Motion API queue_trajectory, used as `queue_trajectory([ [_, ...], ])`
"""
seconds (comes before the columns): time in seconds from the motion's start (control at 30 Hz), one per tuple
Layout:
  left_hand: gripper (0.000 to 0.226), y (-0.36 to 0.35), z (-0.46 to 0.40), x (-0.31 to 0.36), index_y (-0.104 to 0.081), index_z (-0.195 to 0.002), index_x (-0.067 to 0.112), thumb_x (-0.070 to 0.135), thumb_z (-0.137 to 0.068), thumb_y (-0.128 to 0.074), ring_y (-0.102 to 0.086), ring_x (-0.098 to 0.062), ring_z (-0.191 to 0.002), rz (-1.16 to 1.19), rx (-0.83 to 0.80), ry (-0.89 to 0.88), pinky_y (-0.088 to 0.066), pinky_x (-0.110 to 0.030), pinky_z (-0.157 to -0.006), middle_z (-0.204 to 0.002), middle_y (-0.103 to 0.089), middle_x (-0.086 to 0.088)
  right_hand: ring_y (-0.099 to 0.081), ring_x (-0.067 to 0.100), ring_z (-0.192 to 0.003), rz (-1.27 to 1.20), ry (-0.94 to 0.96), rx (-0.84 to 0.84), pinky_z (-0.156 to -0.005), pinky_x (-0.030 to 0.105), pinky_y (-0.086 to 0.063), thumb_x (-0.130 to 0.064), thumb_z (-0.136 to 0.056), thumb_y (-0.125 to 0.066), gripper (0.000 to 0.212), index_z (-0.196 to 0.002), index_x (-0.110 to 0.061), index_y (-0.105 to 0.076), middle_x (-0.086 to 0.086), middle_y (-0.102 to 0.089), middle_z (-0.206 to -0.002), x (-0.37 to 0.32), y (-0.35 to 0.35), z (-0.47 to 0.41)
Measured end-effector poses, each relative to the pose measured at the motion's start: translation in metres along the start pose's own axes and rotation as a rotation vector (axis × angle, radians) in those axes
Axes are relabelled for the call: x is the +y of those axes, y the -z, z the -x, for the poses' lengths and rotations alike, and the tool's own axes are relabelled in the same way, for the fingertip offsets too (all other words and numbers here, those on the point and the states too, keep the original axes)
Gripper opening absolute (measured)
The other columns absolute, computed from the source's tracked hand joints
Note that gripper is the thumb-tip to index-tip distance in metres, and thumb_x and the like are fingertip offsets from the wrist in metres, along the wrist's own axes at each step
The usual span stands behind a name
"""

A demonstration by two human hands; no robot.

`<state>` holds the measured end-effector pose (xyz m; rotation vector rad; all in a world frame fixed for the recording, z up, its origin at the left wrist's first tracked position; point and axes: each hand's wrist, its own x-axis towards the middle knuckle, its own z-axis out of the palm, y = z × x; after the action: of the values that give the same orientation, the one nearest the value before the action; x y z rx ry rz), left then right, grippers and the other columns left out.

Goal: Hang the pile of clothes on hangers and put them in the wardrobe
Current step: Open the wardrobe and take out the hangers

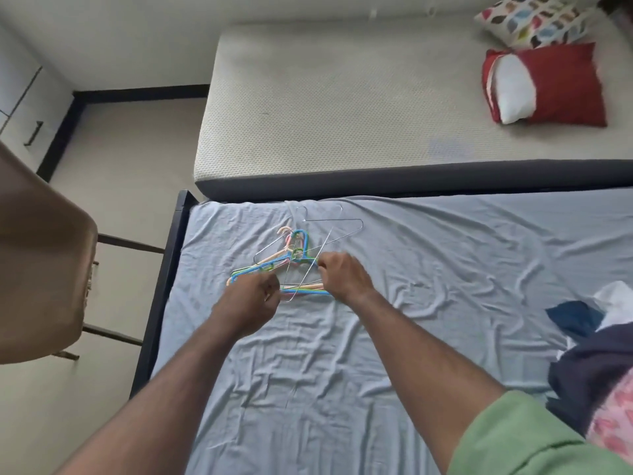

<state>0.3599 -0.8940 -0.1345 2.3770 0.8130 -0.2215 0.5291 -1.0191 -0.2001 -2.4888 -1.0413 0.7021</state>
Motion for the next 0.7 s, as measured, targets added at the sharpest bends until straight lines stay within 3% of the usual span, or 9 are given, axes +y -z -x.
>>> queue_trajectory([
  [0.17,0.007,-0.002,0.015,0.039,-0.067,-0.084,0.014,0.019,-0.088,-0.068,-0.065,-0.026,-0.078,0.003,0.019,-0.091,-0.054,-0.044,-0.075,-0.078,-0.068,0.000,-0.064,0.041,-0.091,-0.026,0.021,0.119,-0.078,0.044,-0.049,-0.020,-0.093,-0.054,0.015,-0.095,-0.014,-0.068,0.015,-0.070,-0.096,-0.001,0.022,0.048],
  [0.37,0.015,0.006,0.047,0.086,-0.059,-0.075,0.024,0.024,-0.087,-0.067,-0.065,-0.026,-0.075,-0.041,-0.017,-0.178,-0.055,-0.043,-0.072,-0.074,-0.068,0.003,-0.065,0.041,-0.089,-0.015,-0.025,0.220,-0.079,0.043,-0.048,-0.022,-0.093,-0.054,0.013,-0.094,-0.017,-0.066,0.010,-0.072,-0.094,0.005,0.057,0.119],
  [0.47,0.012,0.009,0.059,0.112,-0.063,-0.076,0.021,0.028,-0.085,-0.062,-0.065,-0.028,-0.073,-0.019,-0.011,-0.241,-0.056,-0.043,-0.070,-0.074,-0.069,0.000,-0.066,0.041,-0.090,-0.003,-0.043,0.275,-0.080,0.042,-0.048,-0.021,-0.091,-0.056,0.013,-0.094,-0.016,-0.067,0.010,-0.072,-0.094,0.007,0.074,0.154],
  [0.7,0.010,0.003,0.101,0.167,-0.067,-0.078,0.016,0.016,-0.087,-0.063,-0.066,-0.030,-0.076,-0.088,-0.020,-0.420,-0.055,-0.042,-0.070,-0.077,-0.072,-0.004,-0.064,0.040,-0.094,-0.014,-0.136,0.376,-0.085,0.043,-0.047,-0.023,-0.095,-0.052,0.018,-0.096,-0.013,-0.066,0.013,-0.072,-0.098,0.012,0.093,0.236],
])
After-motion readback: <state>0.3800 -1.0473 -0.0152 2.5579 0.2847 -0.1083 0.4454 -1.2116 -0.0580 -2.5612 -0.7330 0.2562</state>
